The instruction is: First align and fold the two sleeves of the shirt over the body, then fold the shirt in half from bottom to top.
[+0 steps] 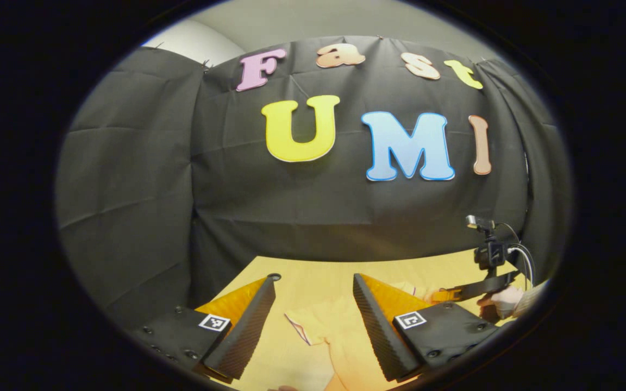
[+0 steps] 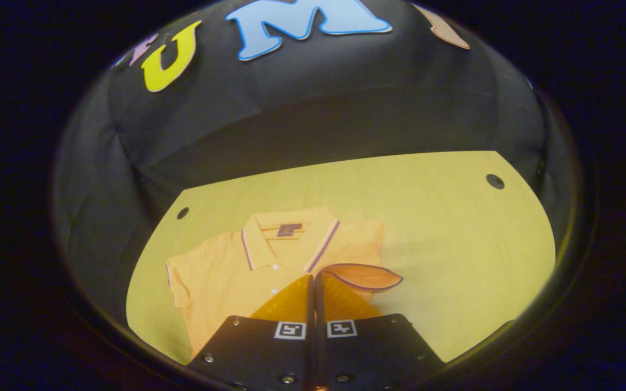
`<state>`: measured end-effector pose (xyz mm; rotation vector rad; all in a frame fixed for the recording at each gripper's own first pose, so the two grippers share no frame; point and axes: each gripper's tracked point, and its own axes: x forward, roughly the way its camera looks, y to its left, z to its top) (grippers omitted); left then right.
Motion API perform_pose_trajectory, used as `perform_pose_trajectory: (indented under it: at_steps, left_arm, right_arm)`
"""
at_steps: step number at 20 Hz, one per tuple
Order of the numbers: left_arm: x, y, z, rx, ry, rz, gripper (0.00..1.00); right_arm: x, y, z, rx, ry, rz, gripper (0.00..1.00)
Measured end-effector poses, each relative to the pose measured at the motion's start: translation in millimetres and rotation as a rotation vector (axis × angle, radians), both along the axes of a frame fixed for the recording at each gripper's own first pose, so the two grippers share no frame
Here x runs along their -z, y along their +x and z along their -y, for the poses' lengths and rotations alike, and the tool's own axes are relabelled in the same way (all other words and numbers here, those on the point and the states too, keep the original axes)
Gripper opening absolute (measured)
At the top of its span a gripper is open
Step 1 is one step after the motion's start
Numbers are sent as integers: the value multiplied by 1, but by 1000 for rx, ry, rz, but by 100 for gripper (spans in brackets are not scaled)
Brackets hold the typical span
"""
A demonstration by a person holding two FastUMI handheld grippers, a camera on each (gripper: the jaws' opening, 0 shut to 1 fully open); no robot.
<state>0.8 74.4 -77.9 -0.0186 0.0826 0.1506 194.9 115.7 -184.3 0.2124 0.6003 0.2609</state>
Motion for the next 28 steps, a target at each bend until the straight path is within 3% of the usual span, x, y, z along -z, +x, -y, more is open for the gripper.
perform_pose_trajectory:
  at_steps: [6,7,8,12,20,28]
  left_arm:
    - [12,-8,-20,-28,-8,-15,94]
    - [14,-8,-22,-32,-10,-19,94]
    - [16,-8,-25,-34,-11,-21,94]
    - [22,-6,-33,-36,-15,-30,94]
    - [46,17,-38,-8,-29,-57,94]
    - [110,74,-40,37,-51,-151,94]
  right_arm:
    - [27,-15,-43,-111,-111,-38,0]
    - [32,-19,-48,-132,-116,-63,3]
    - [36,-25,-53,-145,-119,-81,16]
    - [38,-30,-57,-160,-140,-88,24]
    - [12,-37,-52,-137,-115,-42,24]
    - [-30,-59,-46,-125,-80,33,24]
